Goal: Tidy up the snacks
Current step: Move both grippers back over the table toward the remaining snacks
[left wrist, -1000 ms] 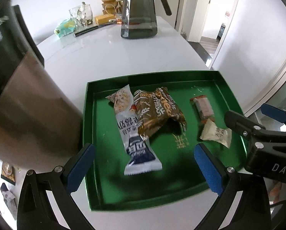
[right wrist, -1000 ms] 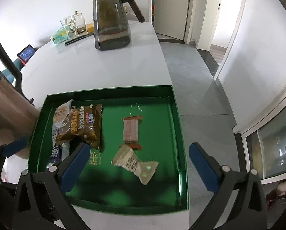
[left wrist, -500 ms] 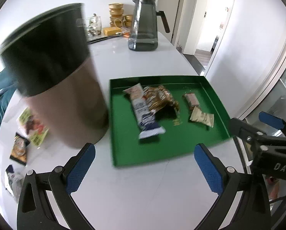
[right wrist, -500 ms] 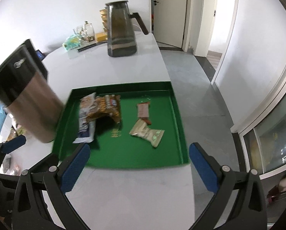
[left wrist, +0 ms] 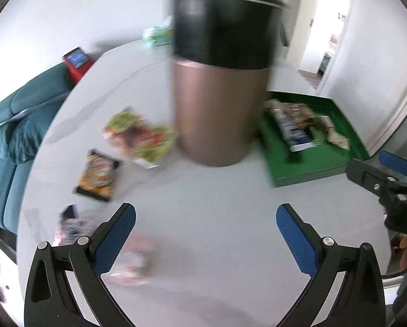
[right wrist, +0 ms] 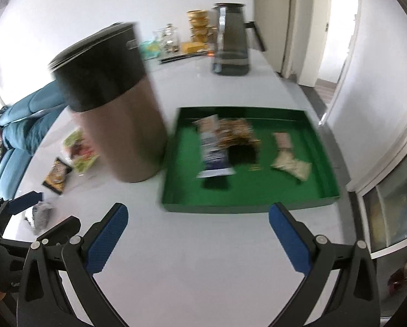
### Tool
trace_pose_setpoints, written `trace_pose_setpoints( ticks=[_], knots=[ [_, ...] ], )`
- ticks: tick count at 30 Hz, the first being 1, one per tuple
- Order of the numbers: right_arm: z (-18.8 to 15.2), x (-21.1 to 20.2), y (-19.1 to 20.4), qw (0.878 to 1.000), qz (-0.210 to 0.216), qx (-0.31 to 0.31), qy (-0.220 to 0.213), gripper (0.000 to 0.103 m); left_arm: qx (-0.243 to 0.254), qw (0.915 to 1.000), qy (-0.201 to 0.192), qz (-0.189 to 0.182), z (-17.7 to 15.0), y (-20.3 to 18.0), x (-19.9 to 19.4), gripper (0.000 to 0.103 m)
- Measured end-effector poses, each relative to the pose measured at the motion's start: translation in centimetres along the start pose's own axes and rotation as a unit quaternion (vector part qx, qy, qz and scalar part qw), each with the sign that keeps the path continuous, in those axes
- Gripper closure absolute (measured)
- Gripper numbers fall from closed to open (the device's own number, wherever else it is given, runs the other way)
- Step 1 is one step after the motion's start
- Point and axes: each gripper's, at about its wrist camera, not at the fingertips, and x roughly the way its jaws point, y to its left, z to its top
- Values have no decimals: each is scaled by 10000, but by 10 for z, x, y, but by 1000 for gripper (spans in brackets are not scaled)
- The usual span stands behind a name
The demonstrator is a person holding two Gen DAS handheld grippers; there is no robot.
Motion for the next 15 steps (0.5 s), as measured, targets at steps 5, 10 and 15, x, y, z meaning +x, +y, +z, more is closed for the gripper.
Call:
trace_pose_setpoints(
  ticks=[5,10,15],
  knots=[
    [3,6,58,9999,109,-117,0,0,-135,9998,80,80,-17,66,-1,2],
    [8,15,111,9991,328,-243,-130,0,-289,9993,196,95,-32,121,8,2],
    [10,30,144,9992,378,-151,-24,0,-262,9991,291,132,-37,154,24,2]
  ],
)
